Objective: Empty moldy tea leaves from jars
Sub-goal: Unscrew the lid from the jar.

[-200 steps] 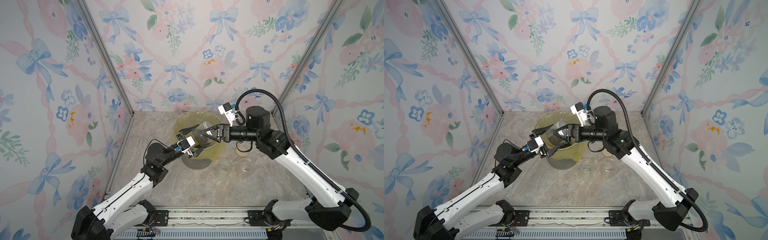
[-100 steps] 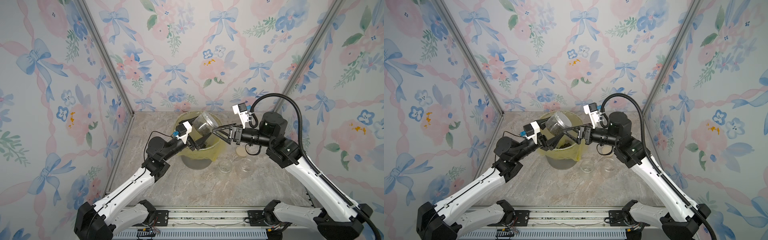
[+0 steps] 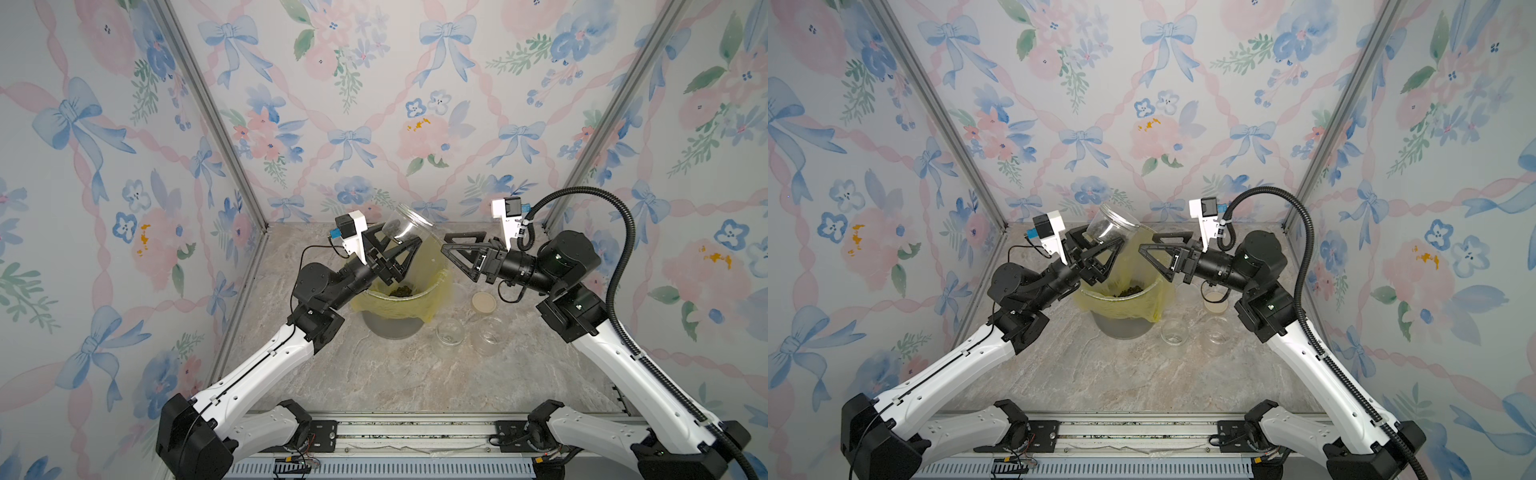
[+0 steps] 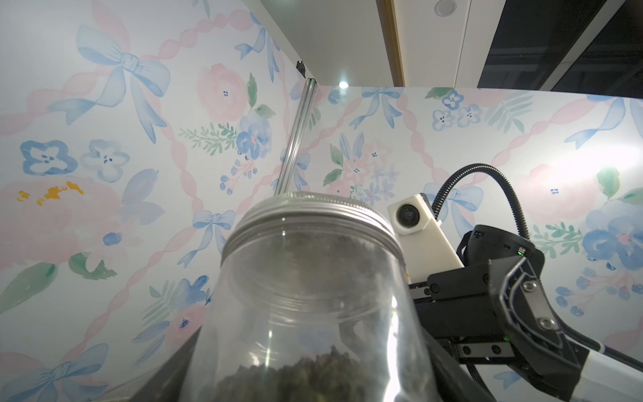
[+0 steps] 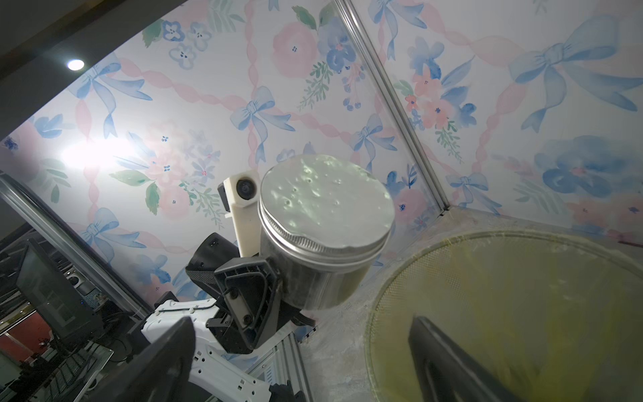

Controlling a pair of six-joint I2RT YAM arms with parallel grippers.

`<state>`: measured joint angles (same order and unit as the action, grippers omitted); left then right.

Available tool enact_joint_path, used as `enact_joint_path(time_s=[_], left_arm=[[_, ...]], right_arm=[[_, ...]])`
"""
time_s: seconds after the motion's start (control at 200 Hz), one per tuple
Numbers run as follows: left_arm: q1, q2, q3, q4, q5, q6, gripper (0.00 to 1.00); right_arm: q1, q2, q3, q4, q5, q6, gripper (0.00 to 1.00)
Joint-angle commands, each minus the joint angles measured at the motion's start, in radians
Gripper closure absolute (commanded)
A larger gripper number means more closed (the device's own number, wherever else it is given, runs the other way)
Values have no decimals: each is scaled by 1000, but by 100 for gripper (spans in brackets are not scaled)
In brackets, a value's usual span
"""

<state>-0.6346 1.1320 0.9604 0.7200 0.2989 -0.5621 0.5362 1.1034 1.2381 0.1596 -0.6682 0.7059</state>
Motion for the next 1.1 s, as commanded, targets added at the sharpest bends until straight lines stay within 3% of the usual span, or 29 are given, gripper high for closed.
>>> enact_joint_path(time_s=[0.0,0.38,0.91,1.095], left_arm=[[9,18,44,51,-20,-162,47],[16,103,99,118,-45,-487,50],[26,157,183,55,-14,-527,51],[49,172,204,18,-6,-511,51]], right_arm=[[-20,28,-9,161,-27,51,3],[-87,210,78,418,-107,222,3],[-155,484,325,613,-216,458,2],[-141,529,422,492,-247,420,2]])
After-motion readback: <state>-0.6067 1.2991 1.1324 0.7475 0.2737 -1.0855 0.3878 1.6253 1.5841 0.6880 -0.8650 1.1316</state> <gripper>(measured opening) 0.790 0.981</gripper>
